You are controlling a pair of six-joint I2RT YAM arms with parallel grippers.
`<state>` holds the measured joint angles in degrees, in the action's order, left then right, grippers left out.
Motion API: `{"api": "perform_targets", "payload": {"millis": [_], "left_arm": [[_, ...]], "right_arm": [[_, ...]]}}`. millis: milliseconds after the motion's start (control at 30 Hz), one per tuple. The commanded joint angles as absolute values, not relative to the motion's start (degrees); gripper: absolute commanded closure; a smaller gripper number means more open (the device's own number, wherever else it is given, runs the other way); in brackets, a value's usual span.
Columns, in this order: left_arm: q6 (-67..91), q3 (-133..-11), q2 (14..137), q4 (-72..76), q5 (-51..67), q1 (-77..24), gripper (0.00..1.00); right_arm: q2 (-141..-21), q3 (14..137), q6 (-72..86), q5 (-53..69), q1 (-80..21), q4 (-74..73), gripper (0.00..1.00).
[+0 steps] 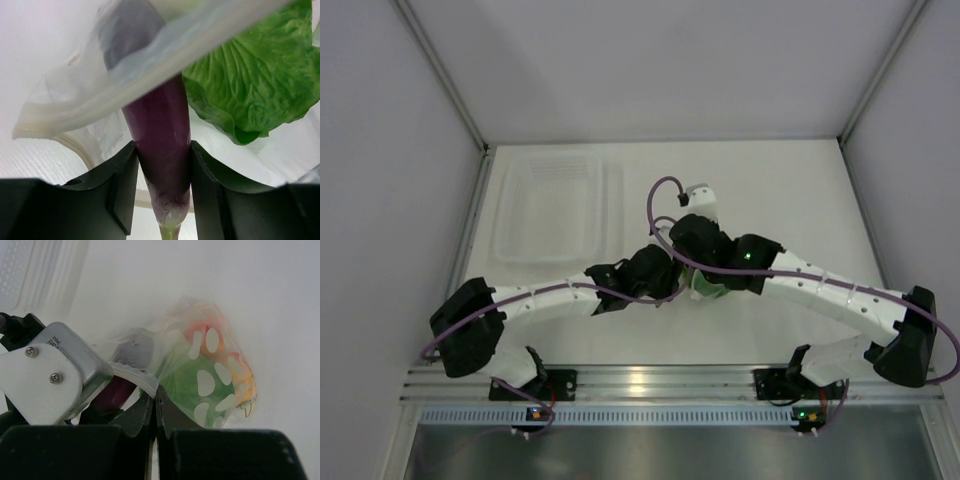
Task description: Open the zip-top bag and remove the fake food
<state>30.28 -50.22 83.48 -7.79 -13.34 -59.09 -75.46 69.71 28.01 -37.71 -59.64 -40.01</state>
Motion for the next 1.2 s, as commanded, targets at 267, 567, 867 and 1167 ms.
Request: {"api": "perform_targets", "payload": {"millis": [267, 567, 867, 1167], "left_arm": [[33.0, -49.0, 80.8, -1.1, -10.6, -59.3, 1.0], [36.7, -47.9, 77.4, 2.2, -9.6, -59.3, 1.0], [38.8, -46.6, 72.7, 0.5, -5.0, -59.2, 1.0], [38.8, -43.9, 62.4, -10.5, -6.8, -59.2, 1.0]], "right_arm": [[-72.4, 67.5, 26.5, -36.1, -60.3, -33.1, 1.0], [-73.7, 63.9, 26.4, -35.8, -60.3, -30.2, 1.0], [-74.2, 61.8, 26.0, -41.0, -58.5, -30.6, 1.0], [-72.5, 61.8, 25.1, -41.4, -56.2, -31.0, 1.0]]}}
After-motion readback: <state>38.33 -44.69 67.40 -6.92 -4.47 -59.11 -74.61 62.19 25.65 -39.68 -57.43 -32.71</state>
